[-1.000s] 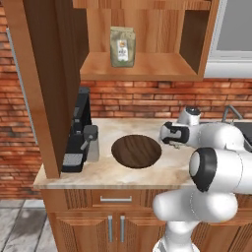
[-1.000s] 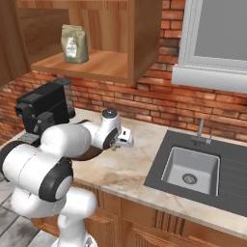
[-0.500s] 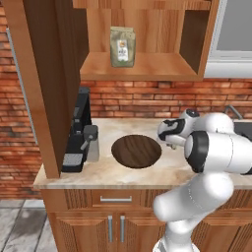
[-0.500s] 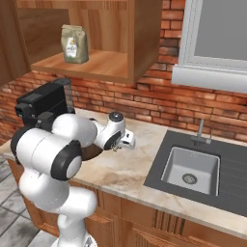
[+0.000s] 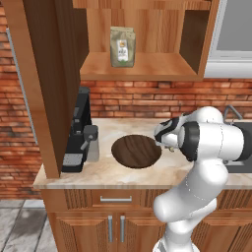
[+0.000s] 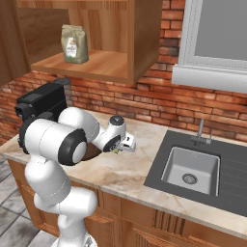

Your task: Pick the egg and butter from the fridge and place them by the bowl for mixing.

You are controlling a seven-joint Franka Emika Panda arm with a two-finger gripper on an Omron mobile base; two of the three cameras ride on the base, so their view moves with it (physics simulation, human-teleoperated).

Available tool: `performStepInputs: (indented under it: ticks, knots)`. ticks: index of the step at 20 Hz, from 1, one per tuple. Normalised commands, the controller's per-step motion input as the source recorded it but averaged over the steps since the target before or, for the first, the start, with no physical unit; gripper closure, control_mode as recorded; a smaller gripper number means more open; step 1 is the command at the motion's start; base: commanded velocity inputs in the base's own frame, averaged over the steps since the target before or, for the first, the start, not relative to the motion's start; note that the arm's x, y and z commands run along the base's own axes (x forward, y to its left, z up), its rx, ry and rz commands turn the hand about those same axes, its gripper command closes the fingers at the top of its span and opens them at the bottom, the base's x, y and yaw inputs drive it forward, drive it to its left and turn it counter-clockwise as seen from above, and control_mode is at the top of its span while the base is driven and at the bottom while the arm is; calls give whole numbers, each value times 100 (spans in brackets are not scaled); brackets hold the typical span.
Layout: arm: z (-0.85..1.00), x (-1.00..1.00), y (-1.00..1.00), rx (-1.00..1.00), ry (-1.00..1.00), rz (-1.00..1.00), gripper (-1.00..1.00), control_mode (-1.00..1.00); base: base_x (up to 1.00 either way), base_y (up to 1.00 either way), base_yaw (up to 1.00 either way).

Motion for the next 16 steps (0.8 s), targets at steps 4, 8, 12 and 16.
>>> performStepInputs:
  ticks: [4, 8, 12, 16]
  knots:
    - [-12, 25, 0, 5, 0, -6, 100, -100, 0, 0, 0]
    - [-17, 24, 0, 9, 0, -6, 100, -100, 0, 0, 0]
    - [-21, 22, 0, 8, 0, -4, 100, -100, 0, 0, 0]
    - [-20, 16, 0, 7, 0, -2, 100, -100, 0, 0, 0]
